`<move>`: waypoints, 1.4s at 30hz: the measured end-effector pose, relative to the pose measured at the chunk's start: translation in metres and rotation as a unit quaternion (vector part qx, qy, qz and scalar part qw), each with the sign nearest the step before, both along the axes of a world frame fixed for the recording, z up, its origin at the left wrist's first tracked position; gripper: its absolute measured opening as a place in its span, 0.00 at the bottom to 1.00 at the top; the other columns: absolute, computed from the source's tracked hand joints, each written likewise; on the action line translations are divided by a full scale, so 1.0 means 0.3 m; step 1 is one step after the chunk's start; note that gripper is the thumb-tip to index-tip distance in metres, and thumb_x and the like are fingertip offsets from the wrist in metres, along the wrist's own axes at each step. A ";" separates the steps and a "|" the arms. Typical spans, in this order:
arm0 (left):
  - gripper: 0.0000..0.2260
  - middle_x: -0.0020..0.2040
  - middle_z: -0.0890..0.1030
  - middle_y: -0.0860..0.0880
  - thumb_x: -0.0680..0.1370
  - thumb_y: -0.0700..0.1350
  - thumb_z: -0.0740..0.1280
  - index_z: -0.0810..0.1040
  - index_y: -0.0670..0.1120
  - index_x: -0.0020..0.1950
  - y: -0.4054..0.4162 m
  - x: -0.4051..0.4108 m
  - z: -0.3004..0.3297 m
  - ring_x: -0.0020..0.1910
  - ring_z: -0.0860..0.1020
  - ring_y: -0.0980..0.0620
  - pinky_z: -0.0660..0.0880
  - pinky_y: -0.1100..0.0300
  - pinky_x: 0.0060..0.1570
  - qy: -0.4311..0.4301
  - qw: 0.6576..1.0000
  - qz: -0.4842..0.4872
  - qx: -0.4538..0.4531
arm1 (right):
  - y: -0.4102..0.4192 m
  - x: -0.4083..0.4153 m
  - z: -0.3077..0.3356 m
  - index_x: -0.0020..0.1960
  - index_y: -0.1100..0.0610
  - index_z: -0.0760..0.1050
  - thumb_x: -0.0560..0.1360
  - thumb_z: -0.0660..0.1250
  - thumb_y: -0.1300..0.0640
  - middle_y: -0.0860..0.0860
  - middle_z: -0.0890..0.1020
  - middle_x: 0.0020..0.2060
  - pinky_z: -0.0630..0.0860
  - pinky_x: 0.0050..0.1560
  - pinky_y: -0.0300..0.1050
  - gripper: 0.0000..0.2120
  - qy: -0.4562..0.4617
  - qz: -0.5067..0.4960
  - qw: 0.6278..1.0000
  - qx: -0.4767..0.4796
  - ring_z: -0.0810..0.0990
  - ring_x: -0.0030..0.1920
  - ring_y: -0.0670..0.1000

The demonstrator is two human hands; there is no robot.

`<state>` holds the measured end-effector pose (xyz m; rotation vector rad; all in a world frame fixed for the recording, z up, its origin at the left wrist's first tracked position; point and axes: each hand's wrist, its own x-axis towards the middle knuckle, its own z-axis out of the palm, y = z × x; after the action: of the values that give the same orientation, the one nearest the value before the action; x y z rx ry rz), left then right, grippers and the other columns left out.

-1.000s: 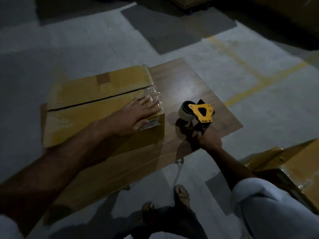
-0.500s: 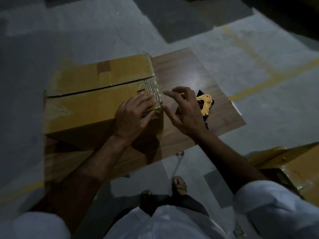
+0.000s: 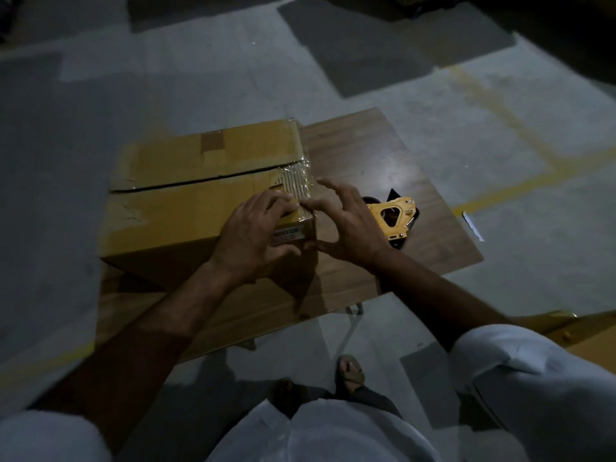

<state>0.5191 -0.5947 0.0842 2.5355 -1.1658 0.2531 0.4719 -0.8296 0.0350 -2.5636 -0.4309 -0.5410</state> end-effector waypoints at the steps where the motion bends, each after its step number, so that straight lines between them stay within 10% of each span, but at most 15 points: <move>1: 0.27 0.67 0.74 0.50 0.74 0.62 0.74 0.75 0.50 0.68 0.004 0.011 0.007 0.66 0.74 0.50 0.76 0.50 0.61 0.008 1.000 -0.006 -0.021 | -0.011 0.010 0.018 0.72 0.47 0.71 0.73 0.76 0.36 0.59 0.65 0.76 0.73 0.68 0.59 0.33 -0.011 0.019 1.000 -0.001 0.67 0.74 0.60; 5: 0.22 0.59 0.78 0.49 0.78 0.64 0.69 0.79 0.48 0.61 0.000 0.053 -0.002 0.56 0.78 0.50 0.79 0.52 0.48 -0.041 0.999 -0.008 -0.028 | -0.030 0.056 0.045 0.65 0.49 0.75 0.77 0.70 0.36 0.61 0.70 0.75 0.74 0.64 0.55 0.23 -0.060 0.037 0.998 -0.007 0.70 0.71 0.58; 10: 0.30 0.62 0.77 0.45 0.70 0.60 0.80 0.74 0.47 0.63 -0.010 0.027 -0.054 0.59 0.77 0.45 0.78 0.50 0.50 -0.107 0.994 0.007 0.020 | 0.021 0.035 -0.030 0.70 0.48 0.68 0.71 0.78 0.40 0.64 0.69 0.76 0.72 0.69 0.63 0.34 -0.028 0.011 0.999 0.031 0.69 0.74 0.63; 19: 0.23 0.58 0.76 0.48 0.73 0.59 0.77 0.78 0.48 0.60 -0.008 0.040 -0.003 0.56 0.75 0.50 0.72 0.58 0.51 -0.042 0.999 0.003 0.000 | -0.058 0.091 0.034 0.69 0.50 0.72 0.80 0.67 0.36 0.57 0.68 0.78 0.67 0.74 0.54 0.25 -0.054 0.103 0.993 -0.029 0.65 0.79 0.57; 27: 0.33 0.56 0.75 0.44 0.62 0.55 0.85 0.76 0.45 0.60 -0.071 0.002 0.002 0.53 0.74 0.45 0.74 0.51 0.51 -0.041 0.996 0.068 0.050 | -0.037 0.073 0.007 0.73 0.55 0.71 0.74 0.76 0.41 0.56 0.67 0.79 0.56 0.81 0.59 0.34 -0.018 0.097 0.994 -0.039 0.61 0.81 0.56; 42: 0.25 0.57 0.78 0.43 0.74 0.61 0.76 0.78 0.43 0.58 0.039 -0.042 0.004 0.54 0.76 0.44 0.74 0.48 0.53 -0.027 0.999 0.023 0.033 | 0.048 0.008 -0.061 0.65 0.59 0.75 0.75 0.75 0.40 0.59 0.73 0.72 0.48 0.82 0.60 0.29 -0.078 0.064 0.995 -0.012 0.67 0.78 0.57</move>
<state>0.5064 -0.5831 0.0855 2.6302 -1.1542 0.3013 0.4744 -0.8151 0.0168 -2.5046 -0.6548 -0.6952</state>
